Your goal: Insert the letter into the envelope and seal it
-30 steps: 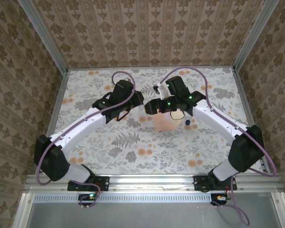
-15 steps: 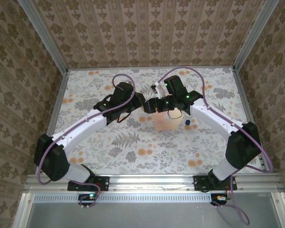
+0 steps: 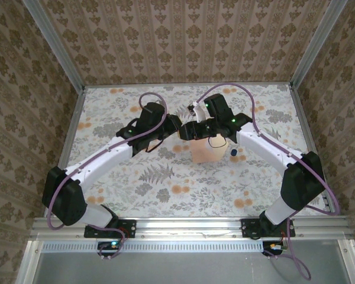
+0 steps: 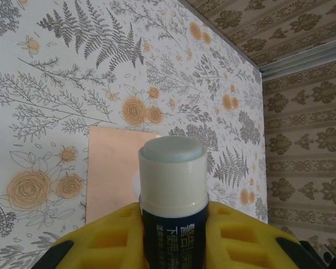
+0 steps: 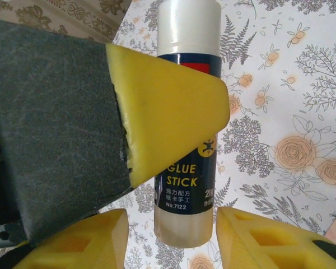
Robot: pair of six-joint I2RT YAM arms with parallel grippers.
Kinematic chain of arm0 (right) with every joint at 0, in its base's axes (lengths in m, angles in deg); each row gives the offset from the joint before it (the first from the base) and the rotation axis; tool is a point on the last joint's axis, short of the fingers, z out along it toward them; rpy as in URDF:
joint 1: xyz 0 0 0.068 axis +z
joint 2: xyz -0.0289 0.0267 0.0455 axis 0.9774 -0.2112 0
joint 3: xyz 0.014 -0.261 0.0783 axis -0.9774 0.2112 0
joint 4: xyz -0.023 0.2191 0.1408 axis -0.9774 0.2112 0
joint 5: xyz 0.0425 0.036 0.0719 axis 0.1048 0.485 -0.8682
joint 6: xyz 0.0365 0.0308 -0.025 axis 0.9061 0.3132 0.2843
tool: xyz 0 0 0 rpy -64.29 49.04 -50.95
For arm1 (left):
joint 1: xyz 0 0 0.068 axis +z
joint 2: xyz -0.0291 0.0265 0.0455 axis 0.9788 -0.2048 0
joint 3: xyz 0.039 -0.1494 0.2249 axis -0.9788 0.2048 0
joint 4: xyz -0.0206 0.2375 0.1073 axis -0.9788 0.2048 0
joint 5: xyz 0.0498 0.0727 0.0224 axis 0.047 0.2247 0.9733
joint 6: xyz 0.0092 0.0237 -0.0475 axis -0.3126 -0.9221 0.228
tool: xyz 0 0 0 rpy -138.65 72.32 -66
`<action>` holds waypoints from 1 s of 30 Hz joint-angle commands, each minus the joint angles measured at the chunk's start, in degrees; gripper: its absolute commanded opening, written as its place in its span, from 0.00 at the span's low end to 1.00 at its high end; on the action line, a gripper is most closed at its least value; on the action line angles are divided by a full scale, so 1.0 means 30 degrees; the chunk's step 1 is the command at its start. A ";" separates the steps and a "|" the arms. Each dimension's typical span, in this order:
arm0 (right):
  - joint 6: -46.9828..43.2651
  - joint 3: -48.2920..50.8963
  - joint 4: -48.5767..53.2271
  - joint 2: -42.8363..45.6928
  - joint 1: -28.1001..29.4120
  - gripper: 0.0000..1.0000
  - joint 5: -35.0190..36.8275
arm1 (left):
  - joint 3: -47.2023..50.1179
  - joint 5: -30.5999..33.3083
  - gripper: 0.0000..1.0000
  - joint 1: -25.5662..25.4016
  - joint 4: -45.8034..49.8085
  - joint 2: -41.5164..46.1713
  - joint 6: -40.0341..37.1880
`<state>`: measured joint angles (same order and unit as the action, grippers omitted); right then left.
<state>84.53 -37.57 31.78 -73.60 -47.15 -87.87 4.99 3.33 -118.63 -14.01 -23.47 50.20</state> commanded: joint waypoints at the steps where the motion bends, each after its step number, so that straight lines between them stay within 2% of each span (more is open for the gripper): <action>1: 0.0107 -0.0172 -0.0682 -0.0250 0.0153 0.44 -0.0366 | 0.0278 -0.0661 0.00 0.0141 -0.1008 0.0736 0.0585; 6: 0.0185 -0.0056 -0.0814 -0.0286 0.0170 0.38 -0.0329 | 0.0702 -0.0988 0.00 0.0312 -0.1598 0.0921 0.1061; 16: 0.0272 0.0085 -0.1027 -0.0216 0.0152 0.38 -0.0347 | 0.1016 -0.1671 0.00 0.0485 -0.2422 0.0931 0.1562; 30: 0.0771 0.0463 -0.1655 0.0201 -0.0015 0.19 -0.0982 | 0.1361 -0.2210 0.00 0.0793 -0.3157 0.1348 0.0979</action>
<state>85.82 -37.05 29.07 -73.67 -47.22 -88.12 8.37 -1.37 -116.79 -20.04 -21.59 54.14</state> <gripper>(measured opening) 0.245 0.228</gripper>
